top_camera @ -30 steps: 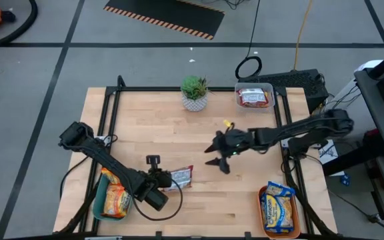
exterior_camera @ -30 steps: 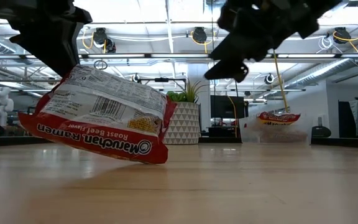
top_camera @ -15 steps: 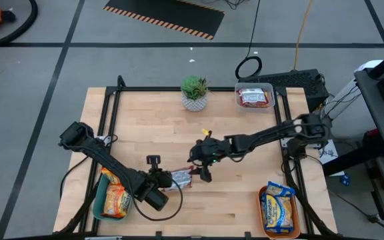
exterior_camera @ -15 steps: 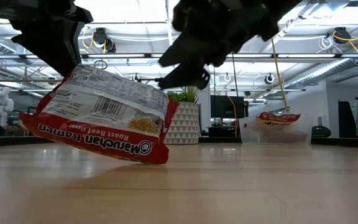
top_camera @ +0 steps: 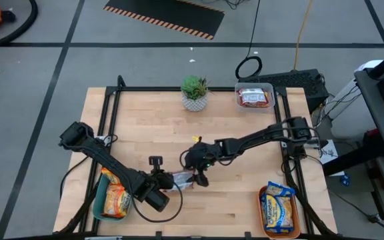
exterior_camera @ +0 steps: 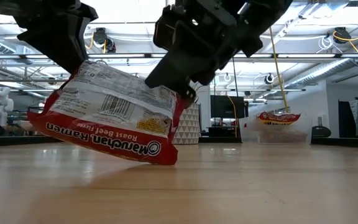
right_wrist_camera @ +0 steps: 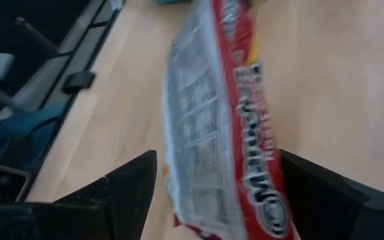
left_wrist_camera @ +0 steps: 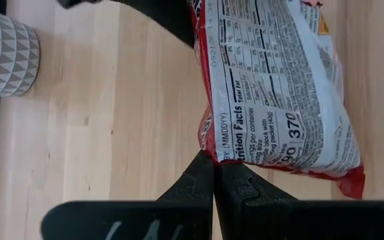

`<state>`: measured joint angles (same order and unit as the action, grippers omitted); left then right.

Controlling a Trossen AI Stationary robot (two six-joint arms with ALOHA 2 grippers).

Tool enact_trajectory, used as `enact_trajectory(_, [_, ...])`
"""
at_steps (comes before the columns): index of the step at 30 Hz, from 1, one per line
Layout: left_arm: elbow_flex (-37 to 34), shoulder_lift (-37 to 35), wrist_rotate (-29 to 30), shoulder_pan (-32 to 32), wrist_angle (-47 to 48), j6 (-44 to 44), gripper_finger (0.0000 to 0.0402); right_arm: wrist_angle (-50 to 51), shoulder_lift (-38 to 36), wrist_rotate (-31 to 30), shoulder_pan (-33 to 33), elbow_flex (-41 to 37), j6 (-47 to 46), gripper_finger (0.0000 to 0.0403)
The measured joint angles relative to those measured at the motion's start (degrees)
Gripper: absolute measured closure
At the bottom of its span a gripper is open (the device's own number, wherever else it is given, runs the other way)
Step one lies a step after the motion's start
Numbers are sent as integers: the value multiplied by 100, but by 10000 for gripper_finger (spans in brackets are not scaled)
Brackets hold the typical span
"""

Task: Sort Maruchan noodles
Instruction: Put the red noodle pack into the transparent bin

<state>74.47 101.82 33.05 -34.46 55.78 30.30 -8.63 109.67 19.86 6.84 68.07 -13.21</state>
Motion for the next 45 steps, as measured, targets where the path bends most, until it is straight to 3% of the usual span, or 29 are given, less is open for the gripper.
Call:
enact_trajectory(9, [1, 0, 62, 0, -1, -63, 401, 16, 32, 294, 1, 0, -99, 145])
enact_trajectory(26, [1, 0, 279, -2, -62, -137, 401, 21, 32, 289, -150, -9, -96, 306])
enact_trajectory(34, [1, 0, 324, -2, -84, 287, 395, -10, 32, 286, -162, -9, -11, 331])
enact_trajectory(37, [1, 0, 333, 0, -79, 626, 360, -13, 30, 286, -174, -9, 61, 332])
enact_trajectory(45, [1, -14, 339, -24, 443, 1915, 198, 185, -213, 274, -375, -11, 329, 333])
